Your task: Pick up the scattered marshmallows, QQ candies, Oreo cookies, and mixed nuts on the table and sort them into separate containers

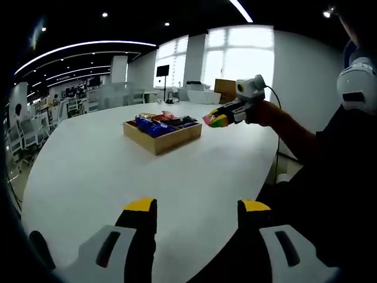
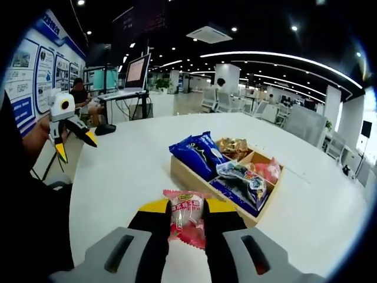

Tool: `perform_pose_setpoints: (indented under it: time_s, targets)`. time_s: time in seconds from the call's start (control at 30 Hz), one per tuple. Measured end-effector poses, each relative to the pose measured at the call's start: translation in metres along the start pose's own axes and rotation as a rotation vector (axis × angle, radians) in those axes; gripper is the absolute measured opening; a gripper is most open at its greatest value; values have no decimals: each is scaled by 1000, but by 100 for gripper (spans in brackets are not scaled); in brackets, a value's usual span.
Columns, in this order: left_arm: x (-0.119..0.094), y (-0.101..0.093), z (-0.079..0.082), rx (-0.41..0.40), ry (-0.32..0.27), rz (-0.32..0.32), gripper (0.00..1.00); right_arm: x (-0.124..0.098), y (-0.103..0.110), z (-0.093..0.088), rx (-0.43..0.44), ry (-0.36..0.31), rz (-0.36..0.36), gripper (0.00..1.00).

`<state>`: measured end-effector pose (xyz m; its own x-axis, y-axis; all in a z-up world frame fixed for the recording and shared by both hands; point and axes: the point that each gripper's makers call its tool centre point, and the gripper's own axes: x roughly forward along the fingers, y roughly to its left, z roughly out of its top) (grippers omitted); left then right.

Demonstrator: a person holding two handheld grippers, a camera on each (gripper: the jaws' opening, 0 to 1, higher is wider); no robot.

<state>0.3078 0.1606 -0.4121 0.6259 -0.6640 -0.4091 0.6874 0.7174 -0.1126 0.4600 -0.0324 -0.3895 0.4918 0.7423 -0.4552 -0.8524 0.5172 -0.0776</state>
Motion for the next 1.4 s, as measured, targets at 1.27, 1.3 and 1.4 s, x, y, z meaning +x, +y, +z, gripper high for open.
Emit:
perform_pose_setpoints:
  time_s: [1.27, 1.3, 1.4]
  targets:
    - [-3, -3, -2, -10, -2, 0, 59, 47, -84, 47, 16, 0, -36, 18]
    - [-3, -3, -2, -10, -2, 0, 59, 48, -85, 46, 18, 2, -37, 18]
    - [-4, -4, -3, -11, -2, -1, 59, 49, -89, 47, 21, 8, -41, 18]
